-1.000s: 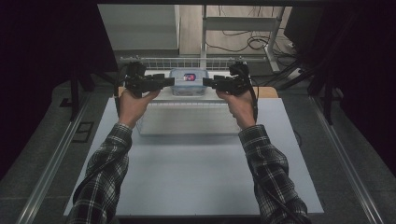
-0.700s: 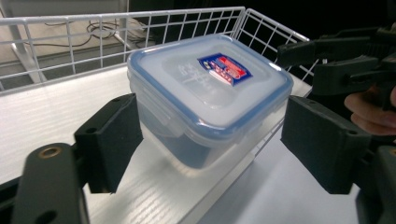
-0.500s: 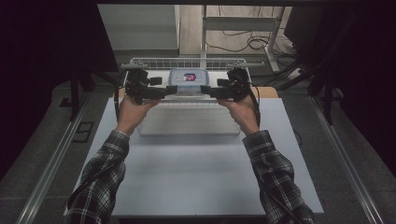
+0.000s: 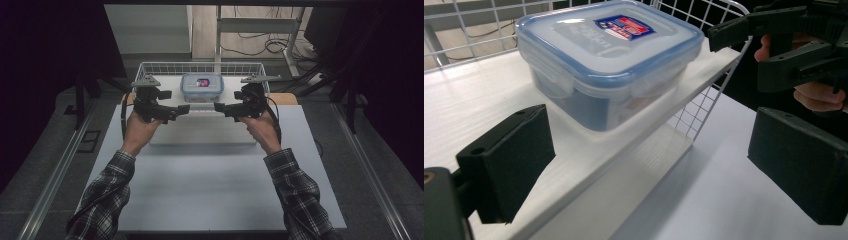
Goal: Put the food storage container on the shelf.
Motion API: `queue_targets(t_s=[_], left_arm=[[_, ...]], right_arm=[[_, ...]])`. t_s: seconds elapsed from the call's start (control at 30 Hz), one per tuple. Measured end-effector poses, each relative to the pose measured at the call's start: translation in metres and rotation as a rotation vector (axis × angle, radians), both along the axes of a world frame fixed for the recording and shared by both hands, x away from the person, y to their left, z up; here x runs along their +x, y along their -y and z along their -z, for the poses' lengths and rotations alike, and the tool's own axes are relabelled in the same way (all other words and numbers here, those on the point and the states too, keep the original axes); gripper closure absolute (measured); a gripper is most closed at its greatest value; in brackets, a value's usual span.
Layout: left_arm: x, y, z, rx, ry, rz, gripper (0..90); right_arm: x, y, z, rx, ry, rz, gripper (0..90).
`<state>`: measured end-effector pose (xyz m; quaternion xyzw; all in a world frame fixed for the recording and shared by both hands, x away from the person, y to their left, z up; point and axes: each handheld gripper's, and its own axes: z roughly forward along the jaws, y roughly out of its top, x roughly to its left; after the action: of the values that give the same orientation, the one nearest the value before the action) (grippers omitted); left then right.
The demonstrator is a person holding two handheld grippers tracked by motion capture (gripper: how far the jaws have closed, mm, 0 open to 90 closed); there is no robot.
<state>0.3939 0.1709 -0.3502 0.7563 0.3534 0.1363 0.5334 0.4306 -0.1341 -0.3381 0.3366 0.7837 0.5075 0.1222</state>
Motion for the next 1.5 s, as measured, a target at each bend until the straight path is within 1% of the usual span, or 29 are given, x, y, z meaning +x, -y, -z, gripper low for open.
queue_targets(t_s=[0.03,0.13,0.17,0.27,0.3,0.33,0.37,0.43,0.5,0.53,0.67,0.73,0.77,0.9,0.93,0.97,1.13,1.23,1.4,1.5], left_arm=[[-0.004,0.001,0.001,0.011,0.009,0.006,3.8],[-0.01,0.004,0.004,0.025,0.015,0.014,3.1],[-0.01,0.004,0.004,0.025,0.015,0.014,3.0],[-0.018,0.007,0.007,0.046,0.022,0.021,2.3],[-0.018,0.007,0.007,0.046,0.022,0.021,2.2],[-0.02,0.008,0.009,0.054,0.026,0.021,2.2],[-0.023,0.008,0.01,0.06,0.029,0.019,1.7],[-0.025,0.008,0.01,0.06,0.03,0.021,1.5],[-0.03,0.009,0.012,0.057,0.032,0.022,1.2],[-0.03,0.009,0.012,0.057,0.032,0.022,1.0],[-0.04,0.008,0.017,0.066,0.042,0.02,0.9],[-0.042,0.008,0.019,0.067,0.043,0.021,1.0],[-0.045,0.007,0.021,0.065,0.039,0.023,1.2],[-0.05,0.005,0.025,0.051,0.032,0.038,2.4],[-0.053,0.005,0.027,0.045,0.03,0.044,2.6],[-0.053,0.005,0.027,0.045,0.03,0.044,2.7],[-0.063,0.003,0.035,0.023,0.029,0.048,2.7],[-0.066,0.003,0.038,0.024,0.029,0.048,2.7],[-0.074,0.006,0.051,0.045,0.022,0.05,3.7],[-0.078,0.008,0.059,0.047,0.014,0.054,3.7]], right_arm=[[-0.004,0.0,0.001,-0.004,0.004,-0.002,5.0],[-0.007,0.001,0.003,-0.005,0.008,-0.004,4.5],[-0.007,0.001,0.003,-0.005,0.008,-0.004,4.5],[-0.013,0.002,0.005,-0.002,0.013,-0.009,3.8],[-0.013,0.002,0.005,-0.002,0.013,-0.009,3.8],[-0.015,0.002,0.006,-0.005,0.016,-0.01,3.7],[-0.018,0.002,0.007,-0.015,0.033,-0.014,3.6],[-0.02,0.003,0.007,-0.021,0.037,-0.013,3.5],[-0.025,0.003,0.008,-0.035,0.056,-0.004,3.1],[-0.025,0.003,0.008,-0.035,0.056,-0.004,3.1],[-0.033,0.006,0.011,-0.042,0.067,-0.004,2.9],[-0.035,0.006,0.012,-0.043,0.069,-0.006,2.9],[-0.037,0.007,0.012,-0.044,0.07,-0.007,2.8],[-0.041,0.007,0.014,-0.049,0.073,-0.016,2.7],[-0.045,0.007,0.016,-0.053,0.076,-0.022,2.7],[-0.045,0.007,0.016,-0.053,0.076,-0.022,2.7],[-0.055,0.004,0.022,-0.062,0.092,-0.042,2.2],[-0.06,0.003,0.026,-0.072,0.101,-0.05,2.1],[-0.067,0.001,0.033,-0.076,0.107,-0.062,2.1],[-0.072,0.001,0.038,-0.08,0.113,-0.066,2.0]])
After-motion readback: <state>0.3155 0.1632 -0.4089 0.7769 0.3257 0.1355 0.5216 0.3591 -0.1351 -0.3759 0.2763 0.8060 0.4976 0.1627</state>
